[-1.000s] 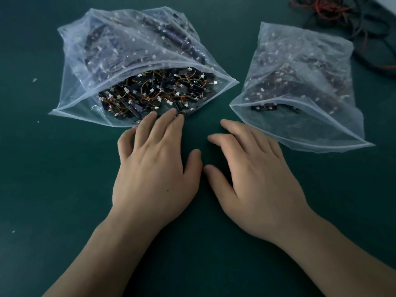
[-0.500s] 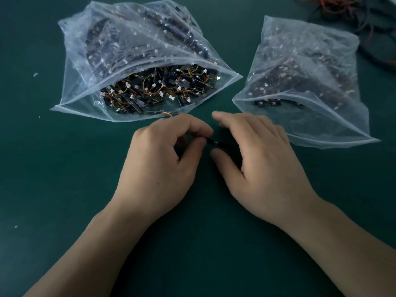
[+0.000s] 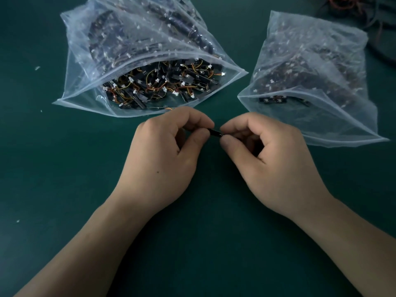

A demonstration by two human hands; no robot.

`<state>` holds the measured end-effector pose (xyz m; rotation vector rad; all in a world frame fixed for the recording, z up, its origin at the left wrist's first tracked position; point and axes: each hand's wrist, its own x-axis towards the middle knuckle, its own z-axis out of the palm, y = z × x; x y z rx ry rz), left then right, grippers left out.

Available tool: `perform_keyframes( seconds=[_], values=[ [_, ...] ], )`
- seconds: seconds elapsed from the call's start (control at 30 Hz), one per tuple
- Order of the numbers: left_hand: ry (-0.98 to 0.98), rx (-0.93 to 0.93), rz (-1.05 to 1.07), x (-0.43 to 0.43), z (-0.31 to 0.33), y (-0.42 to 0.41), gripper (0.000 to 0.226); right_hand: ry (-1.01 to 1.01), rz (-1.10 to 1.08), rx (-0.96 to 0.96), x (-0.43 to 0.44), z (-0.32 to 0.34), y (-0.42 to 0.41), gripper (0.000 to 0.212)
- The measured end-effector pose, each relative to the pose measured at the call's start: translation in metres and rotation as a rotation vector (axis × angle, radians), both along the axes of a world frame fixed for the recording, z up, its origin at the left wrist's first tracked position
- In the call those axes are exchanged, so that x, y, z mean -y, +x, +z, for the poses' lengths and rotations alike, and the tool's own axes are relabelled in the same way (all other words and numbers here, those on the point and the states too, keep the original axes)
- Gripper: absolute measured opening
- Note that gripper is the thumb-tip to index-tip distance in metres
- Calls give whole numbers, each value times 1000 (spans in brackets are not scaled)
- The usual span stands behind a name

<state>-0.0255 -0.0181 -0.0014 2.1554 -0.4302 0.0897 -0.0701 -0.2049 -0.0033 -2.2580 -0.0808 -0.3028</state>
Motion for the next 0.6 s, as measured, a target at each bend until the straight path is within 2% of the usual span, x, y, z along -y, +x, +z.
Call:
perform_keyframes(
  seconds=[0.23,0.6],
  values=[
    [29,14,-2,0,0,-1,20,-16,-25,50,0,1,-1,10],
    [268,79,52,4,-3,-3,35,-207,80,30,-3,-3,-3,14]
  ],
)
